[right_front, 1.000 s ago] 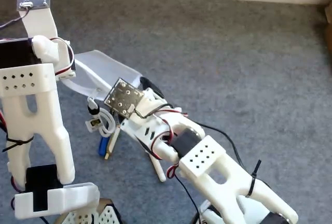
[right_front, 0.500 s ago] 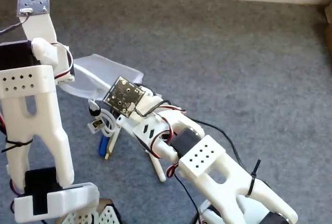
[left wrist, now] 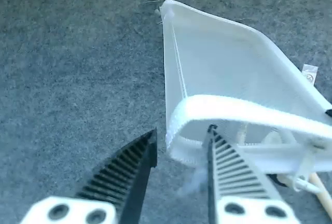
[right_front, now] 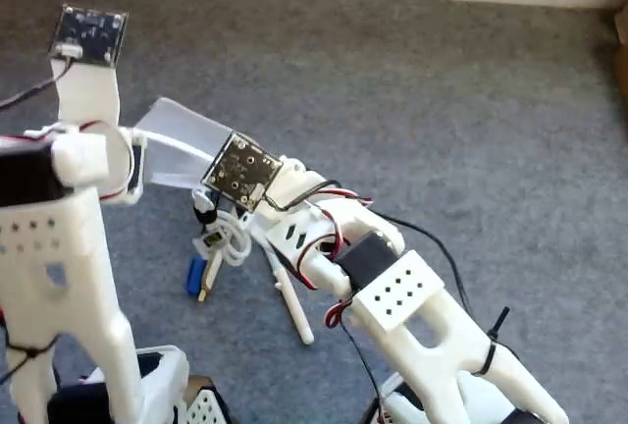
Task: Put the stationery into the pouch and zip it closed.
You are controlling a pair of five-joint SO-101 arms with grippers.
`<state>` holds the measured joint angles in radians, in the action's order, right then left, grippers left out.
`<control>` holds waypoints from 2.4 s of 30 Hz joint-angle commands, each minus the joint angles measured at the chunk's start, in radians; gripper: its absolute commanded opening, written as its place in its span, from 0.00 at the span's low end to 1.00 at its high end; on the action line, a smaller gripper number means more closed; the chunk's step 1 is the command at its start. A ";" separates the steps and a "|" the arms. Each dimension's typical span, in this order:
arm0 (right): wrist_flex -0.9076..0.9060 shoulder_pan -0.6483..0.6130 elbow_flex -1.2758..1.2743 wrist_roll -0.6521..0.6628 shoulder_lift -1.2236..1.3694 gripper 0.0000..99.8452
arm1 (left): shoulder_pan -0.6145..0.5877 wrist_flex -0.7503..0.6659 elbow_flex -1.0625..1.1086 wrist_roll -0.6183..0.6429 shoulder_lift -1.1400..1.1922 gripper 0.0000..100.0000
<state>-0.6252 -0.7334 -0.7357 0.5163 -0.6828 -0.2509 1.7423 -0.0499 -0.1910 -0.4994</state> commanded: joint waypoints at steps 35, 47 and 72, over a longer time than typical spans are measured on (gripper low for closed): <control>-0.131 0.058 0.077 -0.236 -0.082 0.32 | -0.059 -0.068 -0.025 0.032 0.067 0.01; -0.452 0.180 0.311 -0.347 -0.145 0.32 | -0.102 -0.032 -0.051 0.244 0.068 0.01; -0.473 0.277 0.435 -0.460 0.484 0.23 | -0.208 -0.031 0.073 0.414 0.059 0.03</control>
<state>-1.0963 -0.4864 -0.3905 0.0637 -0.2394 -0.4519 1.7039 0.0253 0.1404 -0.4104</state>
